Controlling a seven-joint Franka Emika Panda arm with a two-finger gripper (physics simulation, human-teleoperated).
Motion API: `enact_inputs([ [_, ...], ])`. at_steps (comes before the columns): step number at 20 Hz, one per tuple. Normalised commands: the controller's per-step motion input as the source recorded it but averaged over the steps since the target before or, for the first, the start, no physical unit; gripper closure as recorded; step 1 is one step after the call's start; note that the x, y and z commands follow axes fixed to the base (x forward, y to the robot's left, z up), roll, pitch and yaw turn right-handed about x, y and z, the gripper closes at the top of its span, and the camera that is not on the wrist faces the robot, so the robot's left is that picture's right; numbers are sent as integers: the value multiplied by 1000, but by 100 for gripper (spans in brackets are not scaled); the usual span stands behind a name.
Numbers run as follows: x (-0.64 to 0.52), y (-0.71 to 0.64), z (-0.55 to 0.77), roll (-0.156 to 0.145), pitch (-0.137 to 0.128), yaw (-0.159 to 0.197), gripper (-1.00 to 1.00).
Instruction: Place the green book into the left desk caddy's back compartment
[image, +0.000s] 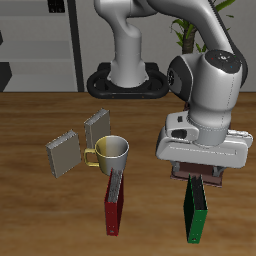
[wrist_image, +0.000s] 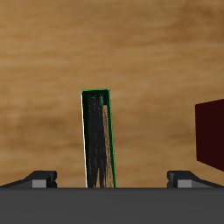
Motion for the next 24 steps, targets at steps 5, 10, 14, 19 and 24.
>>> enact_inputs([
  [5,105,10,-381,0,52,-1,-100],
  [10,83,-67,-288,0,45,-13,-100],
  [14,-3,-4,-83,0,16,-7,-100],
  [19,44,-42,-193,10,38,5,100],
  [24,25,23,-56,2,9,-3,100],
])
